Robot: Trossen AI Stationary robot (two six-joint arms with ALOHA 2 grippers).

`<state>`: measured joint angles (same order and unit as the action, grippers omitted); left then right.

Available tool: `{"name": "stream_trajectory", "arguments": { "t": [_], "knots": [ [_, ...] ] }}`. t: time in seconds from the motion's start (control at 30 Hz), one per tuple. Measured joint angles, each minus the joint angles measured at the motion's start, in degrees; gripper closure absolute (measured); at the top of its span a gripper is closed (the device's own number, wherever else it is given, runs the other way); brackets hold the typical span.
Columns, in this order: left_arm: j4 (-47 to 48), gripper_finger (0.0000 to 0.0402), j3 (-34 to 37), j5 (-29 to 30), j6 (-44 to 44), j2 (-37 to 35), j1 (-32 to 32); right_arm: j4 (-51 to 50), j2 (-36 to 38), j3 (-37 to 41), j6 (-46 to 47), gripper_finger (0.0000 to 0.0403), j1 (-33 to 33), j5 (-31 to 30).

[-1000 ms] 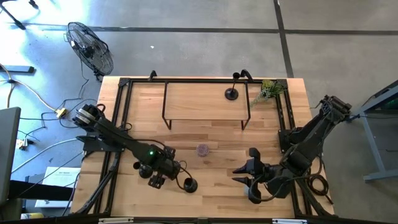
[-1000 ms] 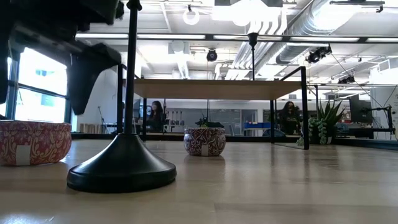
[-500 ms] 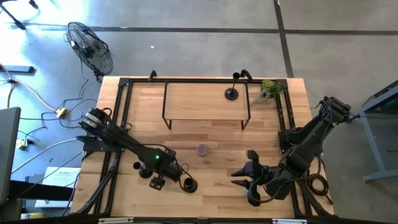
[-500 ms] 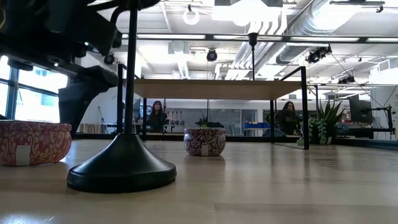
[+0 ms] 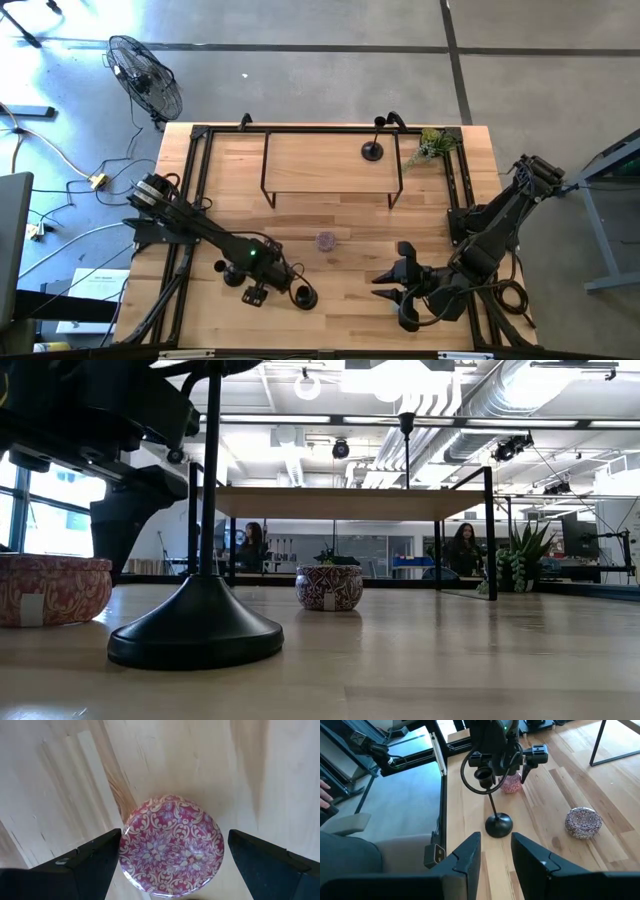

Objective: Pick & Place candle stick holders
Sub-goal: Put the pink patterned scented candle on the shelf

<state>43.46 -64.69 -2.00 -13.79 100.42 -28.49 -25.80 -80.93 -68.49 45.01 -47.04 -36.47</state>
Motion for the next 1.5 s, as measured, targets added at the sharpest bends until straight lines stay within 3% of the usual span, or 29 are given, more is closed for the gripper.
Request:
{"name": "stream_trajectory", "arguments": {
  "t": [0.73,1.27,1.5],
  "knots": [
    [-0.3,0.0041,0.1,2.0,0.0,0.0,0.0,0.0,0.0,0.0,0.1,0.03,0.0,0.0],
    [-6.6,0.0042,5.6,2.4,0.0,-0.1,-0.1,0.0,0.0,0.0,0.1,0.03,0.0,0.0],
    [-6.7,0.0094,5.6,3.9,0.0,-0.1,0.0,0.0,0.0,0.0,0.0,0.03,0.0,-0.1]
  ]
}}
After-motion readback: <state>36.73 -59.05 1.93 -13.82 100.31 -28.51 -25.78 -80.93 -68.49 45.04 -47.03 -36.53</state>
